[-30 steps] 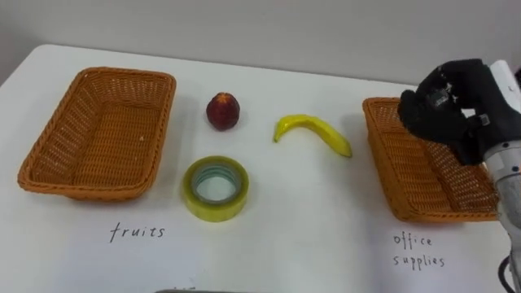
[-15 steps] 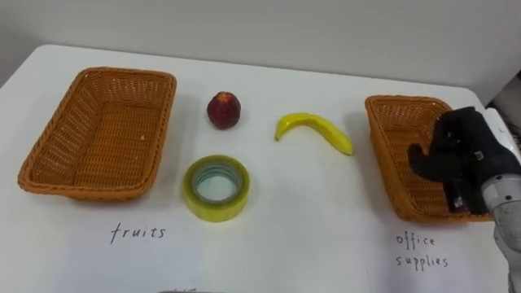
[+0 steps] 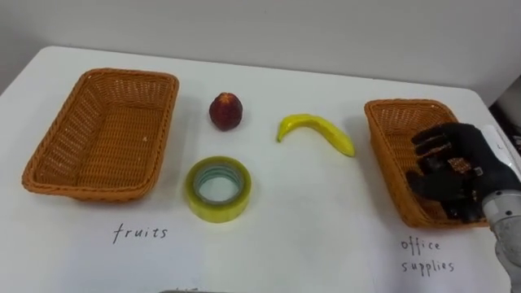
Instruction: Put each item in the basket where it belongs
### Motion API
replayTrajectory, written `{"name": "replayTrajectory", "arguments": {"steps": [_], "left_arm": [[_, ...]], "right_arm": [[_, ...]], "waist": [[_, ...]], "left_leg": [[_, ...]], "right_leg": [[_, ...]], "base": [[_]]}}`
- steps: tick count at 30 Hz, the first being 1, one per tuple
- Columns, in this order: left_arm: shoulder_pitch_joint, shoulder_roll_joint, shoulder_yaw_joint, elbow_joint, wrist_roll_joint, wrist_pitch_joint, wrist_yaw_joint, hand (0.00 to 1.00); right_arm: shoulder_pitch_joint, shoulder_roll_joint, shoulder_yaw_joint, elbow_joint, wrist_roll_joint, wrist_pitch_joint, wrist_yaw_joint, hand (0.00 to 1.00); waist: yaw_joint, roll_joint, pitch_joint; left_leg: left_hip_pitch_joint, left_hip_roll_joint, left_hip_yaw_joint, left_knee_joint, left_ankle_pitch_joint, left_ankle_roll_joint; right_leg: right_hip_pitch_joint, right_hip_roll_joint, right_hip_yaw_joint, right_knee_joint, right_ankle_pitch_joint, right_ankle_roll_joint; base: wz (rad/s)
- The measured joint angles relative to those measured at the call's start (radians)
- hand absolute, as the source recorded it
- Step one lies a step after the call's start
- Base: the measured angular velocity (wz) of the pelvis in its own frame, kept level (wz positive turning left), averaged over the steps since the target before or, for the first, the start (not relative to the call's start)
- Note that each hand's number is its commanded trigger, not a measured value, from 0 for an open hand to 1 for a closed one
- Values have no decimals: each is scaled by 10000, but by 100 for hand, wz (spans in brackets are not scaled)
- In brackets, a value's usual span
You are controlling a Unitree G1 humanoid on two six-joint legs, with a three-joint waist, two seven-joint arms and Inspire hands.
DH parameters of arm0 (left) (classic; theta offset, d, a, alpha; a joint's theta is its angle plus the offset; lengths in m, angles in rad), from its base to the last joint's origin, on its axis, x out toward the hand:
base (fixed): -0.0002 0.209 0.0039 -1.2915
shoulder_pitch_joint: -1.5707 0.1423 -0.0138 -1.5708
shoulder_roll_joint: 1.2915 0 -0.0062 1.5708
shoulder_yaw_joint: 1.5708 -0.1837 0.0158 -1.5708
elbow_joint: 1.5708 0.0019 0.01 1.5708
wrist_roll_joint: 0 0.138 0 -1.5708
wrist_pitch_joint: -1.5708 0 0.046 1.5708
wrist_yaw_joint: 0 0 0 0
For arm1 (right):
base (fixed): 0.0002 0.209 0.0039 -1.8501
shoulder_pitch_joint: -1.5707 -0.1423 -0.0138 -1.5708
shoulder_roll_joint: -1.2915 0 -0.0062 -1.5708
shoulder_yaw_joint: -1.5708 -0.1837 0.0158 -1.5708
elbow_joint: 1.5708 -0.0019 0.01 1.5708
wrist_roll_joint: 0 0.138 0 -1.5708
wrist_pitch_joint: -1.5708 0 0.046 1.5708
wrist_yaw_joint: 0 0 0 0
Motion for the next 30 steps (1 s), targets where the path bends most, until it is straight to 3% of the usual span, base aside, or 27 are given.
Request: {"name": "replayTrajectory", "arguments": {"steps": [30], "left_arm": [[-129,1,-17,8,-113,0,35,0]], "right_arm": [[-20,0,0,-20,-65,1,14,0]], "waist": [[1,49,35]], "left_leg": [[-5,-4,2,-40,1,2]], "right_leg": [[-19,2,36,-20,-1,1]], "base": [[0]]}}
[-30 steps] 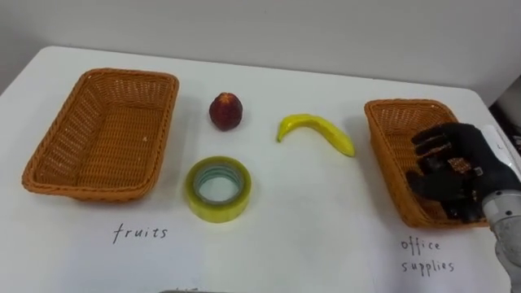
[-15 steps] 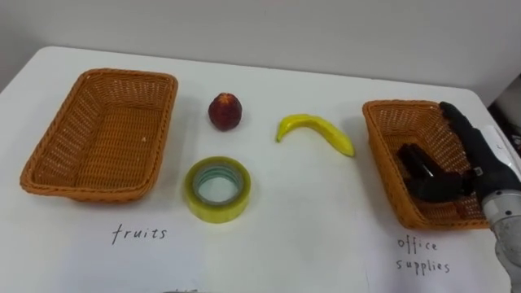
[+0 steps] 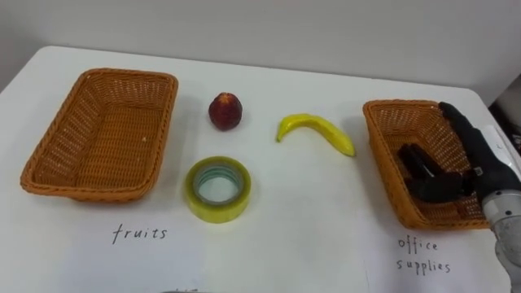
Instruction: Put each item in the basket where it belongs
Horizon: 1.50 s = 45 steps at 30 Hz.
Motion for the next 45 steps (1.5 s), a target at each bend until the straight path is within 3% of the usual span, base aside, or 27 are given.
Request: {"name": "replayTrajectory", "arguments": {"steps": [9,12,13,17,39,45], "left_arm": [[-16,-3,-80,136,-36,-80,-33,0],[-18,-2,-29,207,-36,-80,-34,0],[-15,-4,-23,206,-37,-80,-37,0],[-15,-12,33,200,-40,-79,-38,0],[-61,-33,46,227,-39,-47,-43,0],[-136,-22,74,380,-23,-44,-165,0]], "right_arm": [[-55,-12,-21,-1520,117,-1,0,0],[-91,-12,-29,-2113,200,-134,6,0],[-92,-12,-30,-2184,231,-135,22,0],[-119,-12,-31,-2728,464,-132,215,0],[-535,-11,-303,-2860,227,36,982,0],[-868,3,-237,-3698,210,131,1009,0]], "waist": [[-31,-15,-5],[-16,-45,-28],[-5,-121,-73],[-8,-129,-69],[-3,-157,-78],[14,-97,-40]], "left_leg": [[-38,-3,5,-9,0,1],[-40,-1,2,29,1,0],[-39,-1,2,31,1,1],[-39,-1,4,29,1,1],[-9,-1,11,1,1,1],[9,5,27,25,1,1]], "right_leg": [[-48,3,-5,-15,-5,7],[-62,6,-5,-19,-4,6],[-65,4,-3,-14,-4,6],[-72,2,2,-2,-4,6],[-45,3,11,18,0,0],[-36,9,19,14,1,-1]], "base": [[0],[0],[0],[0],[0],[0]]}}
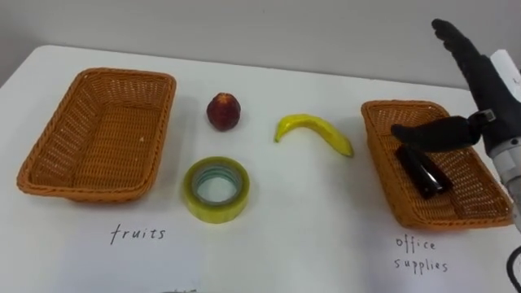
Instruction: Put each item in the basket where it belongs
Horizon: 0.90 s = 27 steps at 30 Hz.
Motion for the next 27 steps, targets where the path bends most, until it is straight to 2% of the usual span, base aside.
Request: {"name": "replayTrajectory", "arguments": {"steps": [5,12,15,21,27], "left_arm": [[-123,41,-8,0,29,0,-178,0],[-252,39,-65,69,242,12,-179,0],[-277,59,-64,237,242,19,-122,0],[-294,61,-183,156,245,111,-69,0],[-314,9,-281,-56,244,123,-91,0]], "right_arm": [[-158,10,165,-398,8,0,301,0],[-160,185,1028,-832,10,89,671,0],[-159,445,1349,-844,48,99,968,0],[-153,548,2055,-829,164,171,1546,0],[-151,850,2232,-826,-49,310,1631,0]], "waist": [[205,24,20],[573,17,5],[599,6,-5],[595,34,-5],[723,96,-5]], "left_leg": [[-11,4,0,10,0,0],[-21,3,-27,-33,0,0],[-26,3,-33,-28,0,0],[-43,2,-44,-23,0,0],[-75,-1,-86,1,0,0]], "right_leg": [[-12,-4,-10,7,2,-3],[-1,-2,-36,12,12,-8],[4,-6,-64,12,17,-7],[-1,-9,-83,11,34,-8],[0,-6,-73,18,42,-4]], "base": [[0],[0],[0],[0],[1]]}}
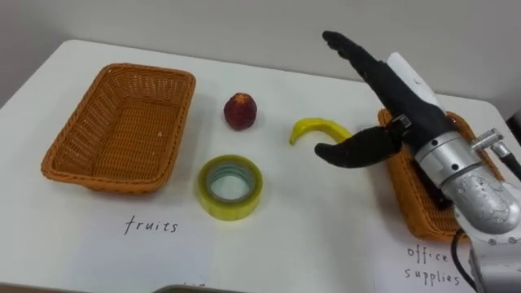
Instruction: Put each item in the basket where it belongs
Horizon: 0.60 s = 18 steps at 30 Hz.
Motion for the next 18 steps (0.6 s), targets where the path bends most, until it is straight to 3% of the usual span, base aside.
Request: {"name": "replayTrajectory", "arguments": {"steps": [8,16,18], "left_arm": [[9,-67,-209,-77,-3,74,-69,0],[-107,-52,-394,-153,-65,135,-54,0],[-163,-78,-404,-153,-77,148,-58,0]], "right_arm": [[0,401,643,-16,-145,287,177,0],[-1,452,985,65,126,365,304,0],[-4,634,986,183,139,363,267,0]], "waist": [[123,177,-19],[334,180,-21],[352,174,-21]], "left_leg": [[-34,-6,-36,7,1,1],[-130,-17,-177,71,3,1],[-166,-20,-229,91,10,-1]], "right_leg": [[-12,-14,-56,-2,6,0],[-16,-44,-251,-10,6,1],[-16,-61,-359,-14,6,1]], "base": [[0],[5],[9]]}}
